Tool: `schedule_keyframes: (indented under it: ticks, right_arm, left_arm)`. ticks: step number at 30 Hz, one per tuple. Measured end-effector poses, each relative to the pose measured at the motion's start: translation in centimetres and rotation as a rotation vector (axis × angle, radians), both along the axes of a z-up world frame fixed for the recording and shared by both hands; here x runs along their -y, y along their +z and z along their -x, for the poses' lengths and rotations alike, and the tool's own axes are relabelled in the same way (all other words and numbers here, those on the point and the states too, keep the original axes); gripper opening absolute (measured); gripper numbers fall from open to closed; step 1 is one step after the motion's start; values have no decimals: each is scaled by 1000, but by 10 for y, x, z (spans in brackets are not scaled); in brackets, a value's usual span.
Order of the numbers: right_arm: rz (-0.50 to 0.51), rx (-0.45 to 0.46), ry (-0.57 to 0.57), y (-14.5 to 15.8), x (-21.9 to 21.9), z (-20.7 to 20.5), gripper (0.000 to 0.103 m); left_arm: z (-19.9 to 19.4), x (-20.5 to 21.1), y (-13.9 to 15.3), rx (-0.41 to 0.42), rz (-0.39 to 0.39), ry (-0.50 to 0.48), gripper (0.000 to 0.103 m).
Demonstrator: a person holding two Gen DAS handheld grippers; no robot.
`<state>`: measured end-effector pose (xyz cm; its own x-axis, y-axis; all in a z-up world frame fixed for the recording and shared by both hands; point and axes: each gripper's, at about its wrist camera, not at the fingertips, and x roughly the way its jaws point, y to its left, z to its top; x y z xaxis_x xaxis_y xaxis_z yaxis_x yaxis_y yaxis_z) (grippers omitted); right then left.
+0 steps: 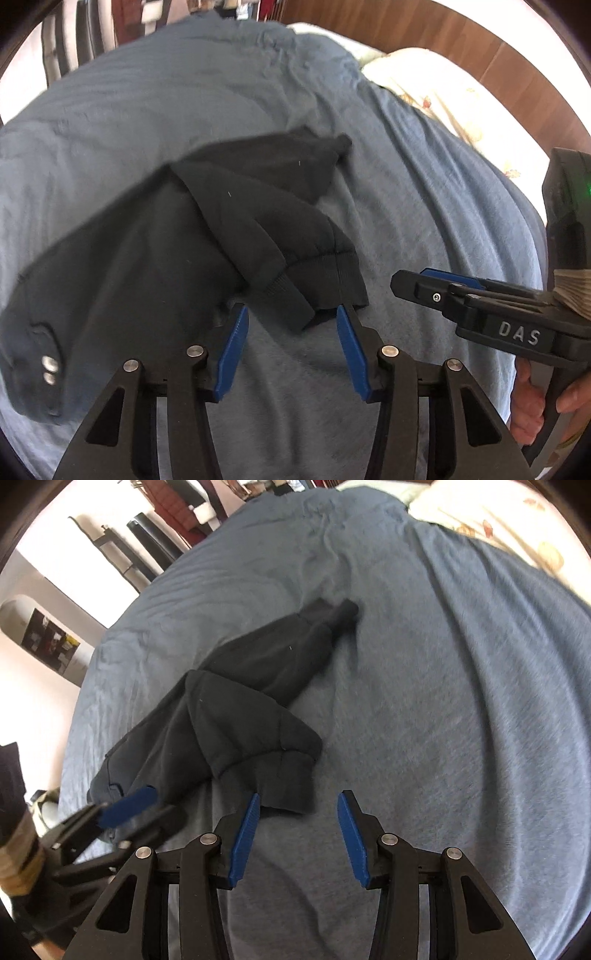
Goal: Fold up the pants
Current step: 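Grasp a leg cuff with the left gripper while the right gripper grasps the other cuff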
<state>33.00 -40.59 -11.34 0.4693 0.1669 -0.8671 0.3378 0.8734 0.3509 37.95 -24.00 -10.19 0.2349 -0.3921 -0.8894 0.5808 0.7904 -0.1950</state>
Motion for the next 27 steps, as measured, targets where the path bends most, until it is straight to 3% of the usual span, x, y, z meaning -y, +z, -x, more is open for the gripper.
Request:
schedule_keyframes:
  ticks: [16, 27]
  right_arm:
    - [-87, -53, 32, -38, 10, -24, 38]
    - [-139, -99, 39, -65, -3, -36, 35]
  left_arm:
    - [-27, 20, -51, -104, -63, 113, 48]
    - [-33, 8, -57, -183, -23, 112, 18]
